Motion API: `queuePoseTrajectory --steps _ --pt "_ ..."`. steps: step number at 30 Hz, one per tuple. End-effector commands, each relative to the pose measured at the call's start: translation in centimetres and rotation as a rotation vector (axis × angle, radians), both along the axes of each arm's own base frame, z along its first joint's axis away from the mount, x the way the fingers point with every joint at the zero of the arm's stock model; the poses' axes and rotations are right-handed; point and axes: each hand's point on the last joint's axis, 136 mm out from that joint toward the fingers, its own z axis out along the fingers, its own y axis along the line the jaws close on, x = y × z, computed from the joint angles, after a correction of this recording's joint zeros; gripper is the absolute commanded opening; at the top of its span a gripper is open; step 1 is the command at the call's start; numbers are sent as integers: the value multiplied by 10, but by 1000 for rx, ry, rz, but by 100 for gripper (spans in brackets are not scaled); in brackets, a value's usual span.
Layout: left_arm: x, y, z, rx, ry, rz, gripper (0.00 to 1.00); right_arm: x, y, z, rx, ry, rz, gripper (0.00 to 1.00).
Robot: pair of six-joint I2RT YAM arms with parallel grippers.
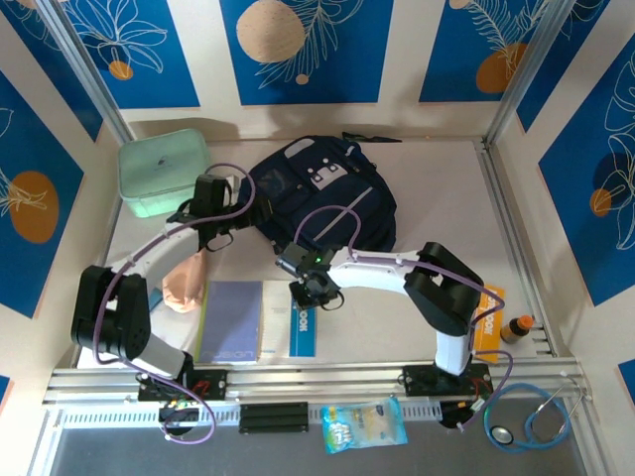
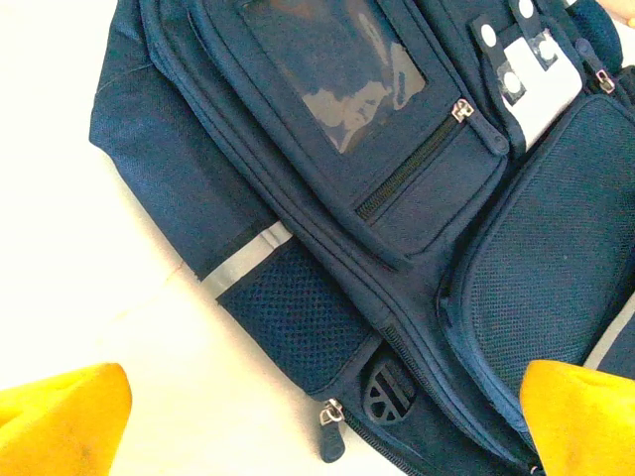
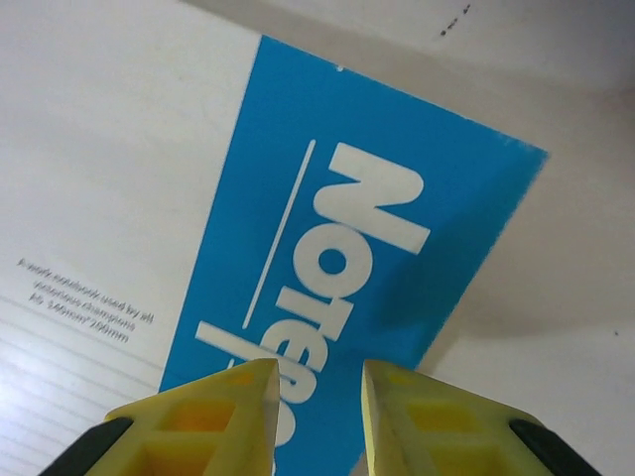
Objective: Pack the student bag
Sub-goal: Move the book to the bottom-center of the table.
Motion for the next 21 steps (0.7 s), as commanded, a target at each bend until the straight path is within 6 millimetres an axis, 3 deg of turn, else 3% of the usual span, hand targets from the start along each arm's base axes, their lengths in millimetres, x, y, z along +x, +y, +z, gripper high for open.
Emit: queuePoseTrajectory --steps 1,10,13,17,21 --pt "-1 0 12 -36 -23 -1 100 4 1 -5 -2 35 -32 29" --pt "-13 -6 9 -72 18 -36 100 31 -35 -18 -113 0 -171 29" --pt "-25 -16 -10 -141 89 -54 98 40 -33 -11 -85 -6 -189 29" --pt "-54 -26 -41 -199 223 -77 91 46 -27 2 -33 -18 -203 30" --pt "-90 -35 -55 -218 312 -122 86 43 -15 18 69 -21 -198 30"
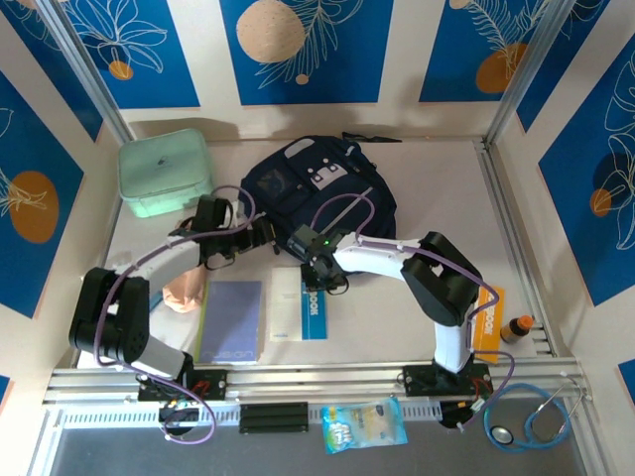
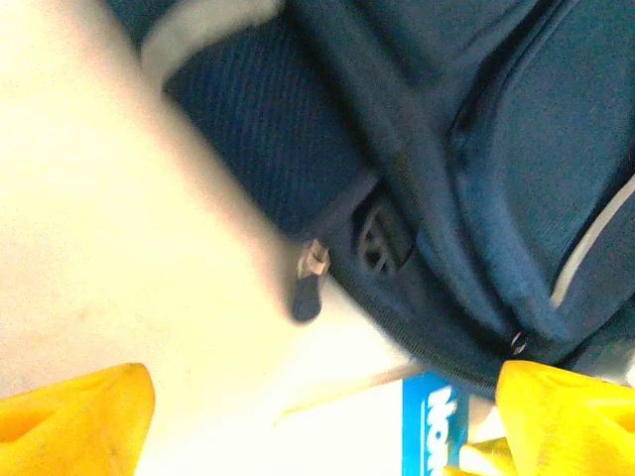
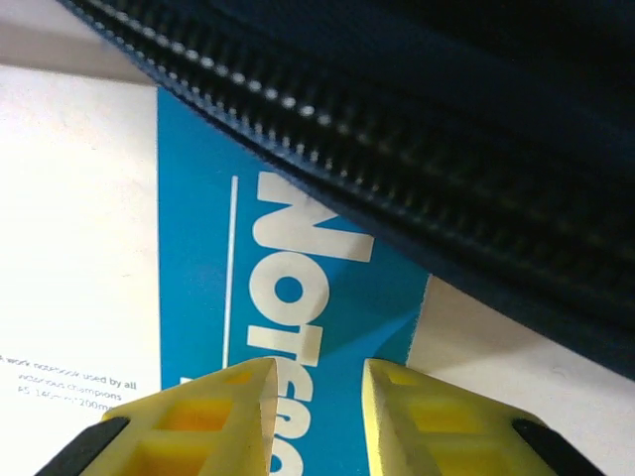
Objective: Pack the student bag
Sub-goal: Move the book to the bottom-center of the table, then pick up the book from the bottom-center of the table.
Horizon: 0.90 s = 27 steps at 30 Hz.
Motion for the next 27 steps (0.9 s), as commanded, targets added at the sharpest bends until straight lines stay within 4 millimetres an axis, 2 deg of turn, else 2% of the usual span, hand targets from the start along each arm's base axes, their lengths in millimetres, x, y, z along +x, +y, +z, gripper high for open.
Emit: queuePoseTrajectory --steps 1,6,11,17,22,27 --pt "-37 -15 -4 -58 90 -65 86 -2 10 22 105 -7 -22 30" --pt "-84 -24 -21 -25 186 -120 74 -2 8 19 171 33 -69 30" --pt "-110 -38 -31 -2 255 -155 61 -1 6 11 174 57 -80 30" --pt "-120 -36 -53 73 304 -127 48 -4 3 -1 169 91 -105 29" --pt "-123 -35 -60 90 326 -120 46 -6 -3 -4 148 96 -107 29" --pt "-124 -44 -62 41 343 -137 46 -9 -5 -11 140 116 -115 29"
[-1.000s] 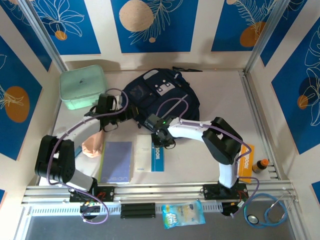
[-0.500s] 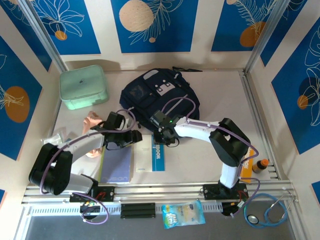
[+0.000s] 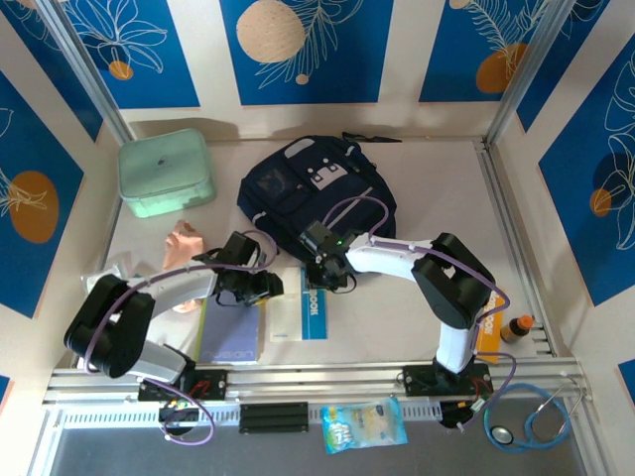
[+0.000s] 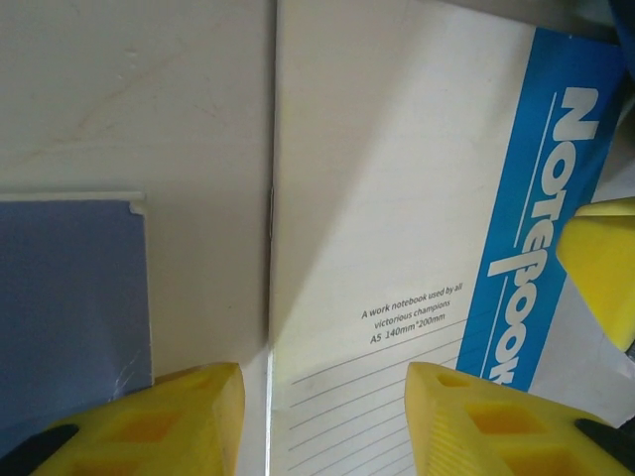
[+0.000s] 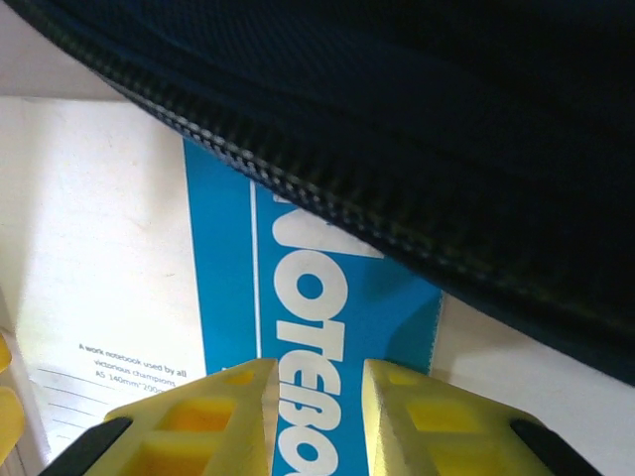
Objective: Pack the student bag
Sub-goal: Pick up the book from the bottom-center of the table.
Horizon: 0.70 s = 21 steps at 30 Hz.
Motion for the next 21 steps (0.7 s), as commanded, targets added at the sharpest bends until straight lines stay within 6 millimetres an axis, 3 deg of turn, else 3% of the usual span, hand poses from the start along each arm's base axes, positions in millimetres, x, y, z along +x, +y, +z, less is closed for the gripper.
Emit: queuePoseTrajectory --steps 1,9,11,21 --pt "-7 -6 -6 -23 36 -4 45 -9 -6 -13 -17 60 -12 29" --pt "-6 -10 -10 -34 56 -14 42 -10 -9 -14 -31 62 -22 28" --pt "-7 -13 -9 -50 58 -24 37 -11 -11 -17 -37 70 -29 28" --pt "-3 -24 17 -118 -4 -87 32 -14 -10 -23 -43 99 -40 27"
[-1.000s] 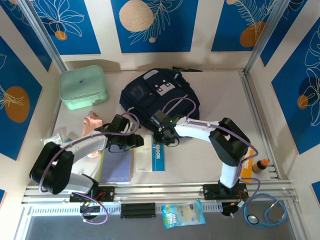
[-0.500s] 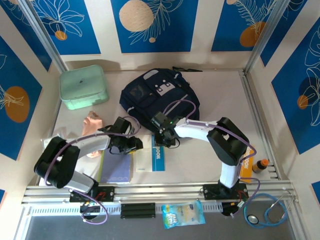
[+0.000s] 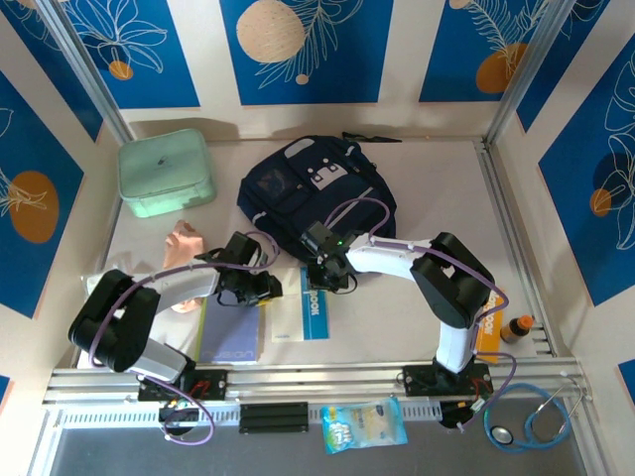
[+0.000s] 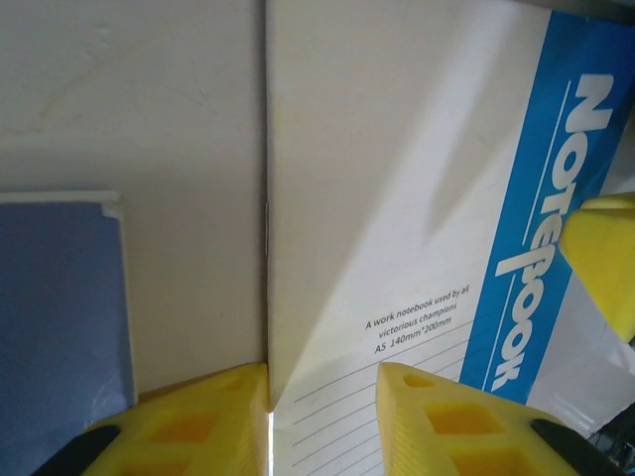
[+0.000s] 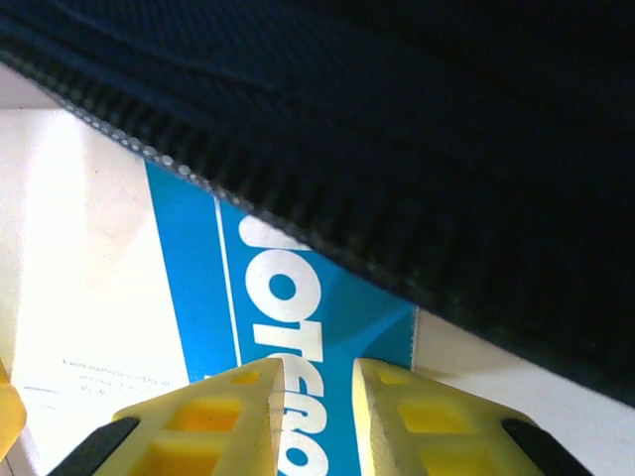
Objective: Pack the student bag
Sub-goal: Pick up the book from the bottom-center of the table.
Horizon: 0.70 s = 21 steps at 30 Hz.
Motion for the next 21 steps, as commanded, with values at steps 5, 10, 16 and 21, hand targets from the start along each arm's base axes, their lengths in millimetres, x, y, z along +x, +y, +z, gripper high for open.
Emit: queuePoseTrajectory --steps 5,10,16,21 --pt "7 -27 44 -179 -113 -53 31 -14 -8 -23 -42 95 -27 26" --pt "10 -34 62 -271 -177 -45 31 -14 -9 -25 -47 98 -35 26" --pt "8 -31 50 -238 -148 -38 31 -14 -10 -27 -55 99 -37 26" --pt "8 -27 39 -193 -120 -29 22 -15 -13 -27 -61 96 -43 26"
